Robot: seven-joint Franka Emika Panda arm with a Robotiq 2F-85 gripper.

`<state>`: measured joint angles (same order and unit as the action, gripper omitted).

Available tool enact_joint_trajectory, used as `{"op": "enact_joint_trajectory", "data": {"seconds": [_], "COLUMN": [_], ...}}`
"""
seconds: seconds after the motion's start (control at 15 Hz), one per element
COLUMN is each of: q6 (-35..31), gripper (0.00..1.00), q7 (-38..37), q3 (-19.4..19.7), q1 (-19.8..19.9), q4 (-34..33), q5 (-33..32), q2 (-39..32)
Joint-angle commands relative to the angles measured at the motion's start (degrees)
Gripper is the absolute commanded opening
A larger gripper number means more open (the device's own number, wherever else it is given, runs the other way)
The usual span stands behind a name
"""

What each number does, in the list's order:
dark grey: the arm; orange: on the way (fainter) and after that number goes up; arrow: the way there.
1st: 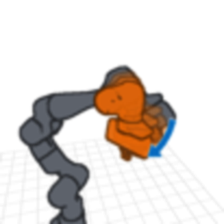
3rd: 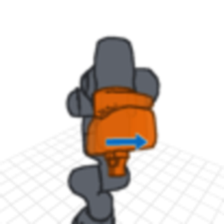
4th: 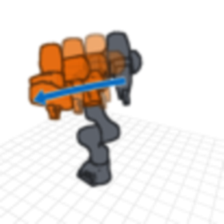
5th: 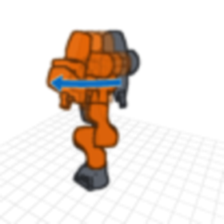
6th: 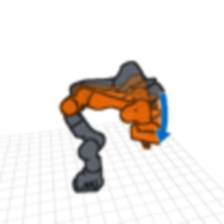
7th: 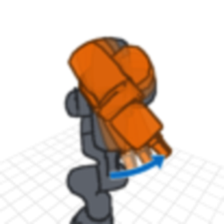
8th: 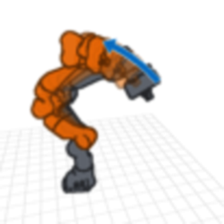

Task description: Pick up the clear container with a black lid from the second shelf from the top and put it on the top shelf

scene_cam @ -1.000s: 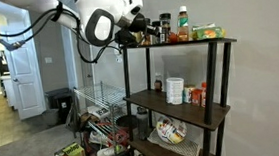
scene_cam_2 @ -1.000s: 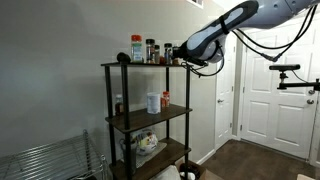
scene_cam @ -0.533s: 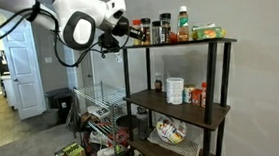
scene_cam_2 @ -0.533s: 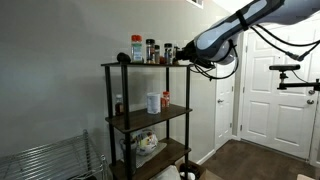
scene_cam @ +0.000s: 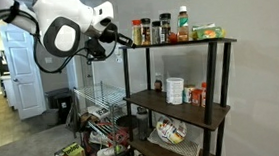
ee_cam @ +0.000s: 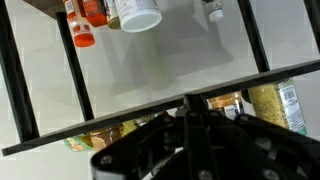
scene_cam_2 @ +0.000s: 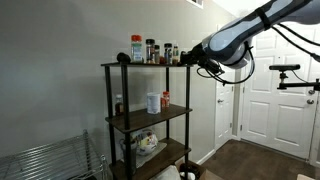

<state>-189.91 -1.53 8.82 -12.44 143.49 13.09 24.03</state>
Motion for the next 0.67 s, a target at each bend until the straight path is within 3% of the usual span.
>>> {"op": "enact_joint_trajectory", "data": {"seconds": [0.0,0.27,0.6], "q6": [0.0,0.0,0.0], "gripper": [0.02,0.25,0.26], "q7": [0.0,0.0,0.0], "q3": [0.3,0.52,0.52], "q1": [-0.22,-0.24,-0.24], "q4": [0.37,0.89,0.89], "q5": [0.0,0.0,0.0], "q2": [0.22,0.38,0.38]}}
